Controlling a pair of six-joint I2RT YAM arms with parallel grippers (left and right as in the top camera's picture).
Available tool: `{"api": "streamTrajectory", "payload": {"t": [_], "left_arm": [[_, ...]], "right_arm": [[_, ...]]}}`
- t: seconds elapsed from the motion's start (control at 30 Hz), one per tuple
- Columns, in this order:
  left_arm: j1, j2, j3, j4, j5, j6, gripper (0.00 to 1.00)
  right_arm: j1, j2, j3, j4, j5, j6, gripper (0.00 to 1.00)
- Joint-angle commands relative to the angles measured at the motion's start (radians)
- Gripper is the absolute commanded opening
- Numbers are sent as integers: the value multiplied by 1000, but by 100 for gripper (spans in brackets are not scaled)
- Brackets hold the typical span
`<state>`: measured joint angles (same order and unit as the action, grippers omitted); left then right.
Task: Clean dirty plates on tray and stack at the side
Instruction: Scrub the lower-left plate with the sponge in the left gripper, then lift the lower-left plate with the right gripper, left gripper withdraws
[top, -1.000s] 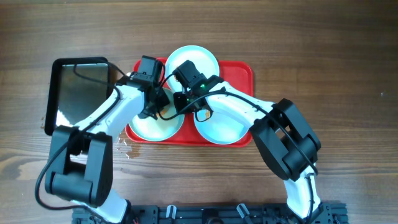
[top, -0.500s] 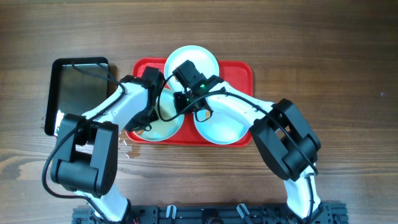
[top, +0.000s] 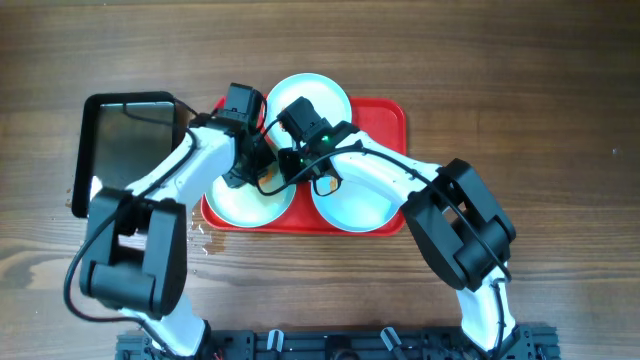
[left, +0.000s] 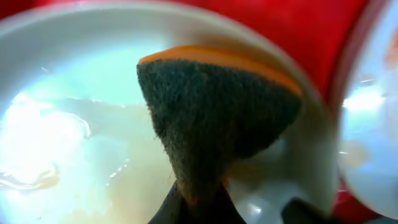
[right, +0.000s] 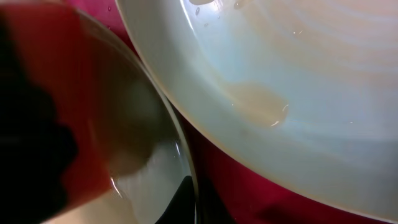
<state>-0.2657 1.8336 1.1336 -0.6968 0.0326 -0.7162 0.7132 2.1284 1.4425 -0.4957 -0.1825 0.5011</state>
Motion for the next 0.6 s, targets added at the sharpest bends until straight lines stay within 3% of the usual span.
{"api": "streamTrajectory", "payload": {"t": [0.0,0.23,0.4,0.5,0.57], "left_arm": [[1,53,-22,-23,31,9,4],[13,57,-22,-298,-364,-3,4],[26,35,-8,-381,-397,-11,4],[26,-33,68,-465,-425,-109,4],[26,-98,109,-482,-423,-108,4]], "right_arm": [[2,41,2,-3,30,6,4],[2,41,2,-2,31,6,4],[2,41,2,-4,35,6,4],[2,41,2,-4,53,8,4],[2,41,2,-4,53,6,4]]}}
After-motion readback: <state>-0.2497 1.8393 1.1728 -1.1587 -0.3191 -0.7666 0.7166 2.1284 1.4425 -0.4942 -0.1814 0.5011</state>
